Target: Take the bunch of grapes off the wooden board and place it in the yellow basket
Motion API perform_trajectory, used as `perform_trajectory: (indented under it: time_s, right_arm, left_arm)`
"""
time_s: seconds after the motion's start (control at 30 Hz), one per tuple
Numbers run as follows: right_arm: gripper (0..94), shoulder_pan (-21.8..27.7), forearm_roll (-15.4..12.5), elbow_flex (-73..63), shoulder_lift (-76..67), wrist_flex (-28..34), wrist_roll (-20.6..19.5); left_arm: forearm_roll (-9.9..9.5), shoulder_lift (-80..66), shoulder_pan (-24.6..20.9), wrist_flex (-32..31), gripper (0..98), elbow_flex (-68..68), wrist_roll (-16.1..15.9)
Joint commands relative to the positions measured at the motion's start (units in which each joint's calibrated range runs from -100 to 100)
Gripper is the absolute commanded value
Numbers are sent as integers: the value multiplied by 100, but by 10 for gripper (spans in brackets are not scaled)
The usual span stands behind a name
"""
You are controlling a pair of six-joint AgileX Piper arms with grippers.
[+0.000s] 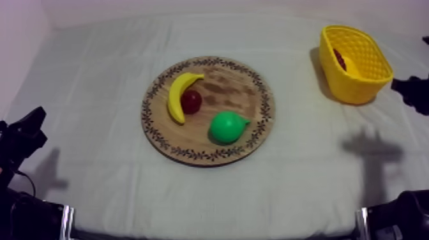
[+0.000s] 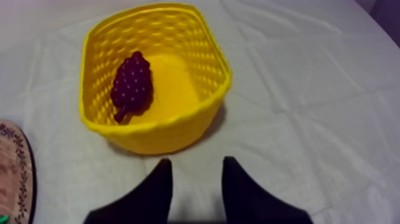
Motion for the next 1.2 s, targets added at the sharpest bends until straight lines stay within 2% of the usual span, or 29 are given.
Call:
perform_trajectory:
  time_s: [0.0, 0.2, 0.4, 0.6, 0.87, 1.0, 1.17]
  right_arm:
    - [250, 9, -106, 442, -672, -54, 187]
    - [225, 53, -414, 1194, -1707, -108, 568]
    - [149, 26, -712, 1632, -2450, -101, 878]
    - [83, -4, -1460, 1922, -3229, -45, 1596]
    - [14, -110, -2166, 1985, -3987, 473, 2115]
    - [6, -114, -2357, 1988, -4245, 721, 2124]
    - [4, -104, -2414, 1989, -4340, 833, 2145]
  left_arm:
    - [1, 0, -2, 2, 1, -2, 1]
    - [1, 0, -2, 2, 1, -2, 0]
    - [1, 0, -2, 2, 1, -2, 0]
    - [1, 0, -2, 2, 1, -2, 0]
    - [1, 0, -2, 2, 1, -2, 0]
    - [1, 0, -2, 2, 1, -2, 1]
    - [1, 0, -2, 2, 1, -2, 0]
